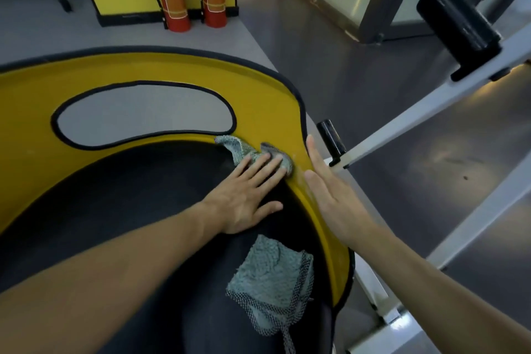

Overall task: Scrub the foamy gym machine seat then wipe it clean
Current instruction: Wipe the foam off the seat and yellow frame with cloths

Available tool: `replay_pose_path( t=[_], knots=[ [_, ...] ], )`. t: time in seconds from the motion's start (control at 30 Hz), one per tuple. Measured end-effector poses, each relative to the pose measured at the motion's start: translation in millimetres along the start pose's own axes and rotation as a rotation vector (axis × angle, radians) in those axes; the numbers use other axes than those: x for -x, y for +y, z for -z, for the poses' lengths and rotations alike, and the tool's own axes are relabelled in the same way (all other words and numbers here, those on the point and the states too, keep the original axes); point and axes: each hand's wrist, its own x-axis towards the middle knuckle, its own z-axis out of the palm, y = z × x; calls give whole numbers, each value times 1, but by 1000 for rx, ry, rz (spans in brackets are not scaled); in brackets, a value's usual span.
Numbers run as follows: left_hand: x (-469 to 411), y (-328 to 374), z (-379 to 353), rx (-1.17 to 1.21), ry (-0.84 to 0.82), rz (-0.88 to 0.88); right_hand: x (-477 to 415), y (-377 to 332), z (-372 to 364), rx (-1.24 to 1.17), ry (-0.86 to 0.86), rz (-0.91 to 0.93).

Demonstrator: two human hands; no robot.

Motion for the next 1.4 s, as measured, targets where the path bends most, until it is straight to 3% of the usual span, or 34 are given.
replay_pose_path(
  t=[0.2,0.3,0.37,0.43,0.5,0.57,0.73,0.8,0.9,0.97,1.03,1.13,1.2,1.4],
  knots=[
    [-12,-6,30,33,166,55,-1,2,0,-32,-11,-16],
    [-18,13,33,166,254,61,-1,4,0,-50,-5,-16],
    [-13,24,22,189,130,11,-2,3,0,-34,4,-21],
    [-3,29,11,118,-104,-11,-1,1,0,-4,5,-25],
    [1,28,10,88,-203,5,0,-1,1,0,4,-29],
    [0,29,13,120,-185,12,0,0,1,-8,-3,-32],
    [-12,33,26,257,176,22,-1,2,1,-20,-19,-29],
    [-9,33,23,241,98,13,-1,0,0,-25,-19,-33],
    [-2,34,13,122,-183,-10,0,-4,1,-27,-8,-24],
    [-1,35,13,148,-235,16,0,-4,1,-20,3,-27],
    [-1,41,16,258,-191,27,0,-4,0,-14,5,-28],
    [0,62,23,447,60,-13,1,-4,1,-17,2,-37],
    [-2,69,21,541,131,-23,1,-4,2,-28,-5,-43],
    [-4,64,1,339,-83,35,2,-11,2,-24,16,-37]
  ],
)
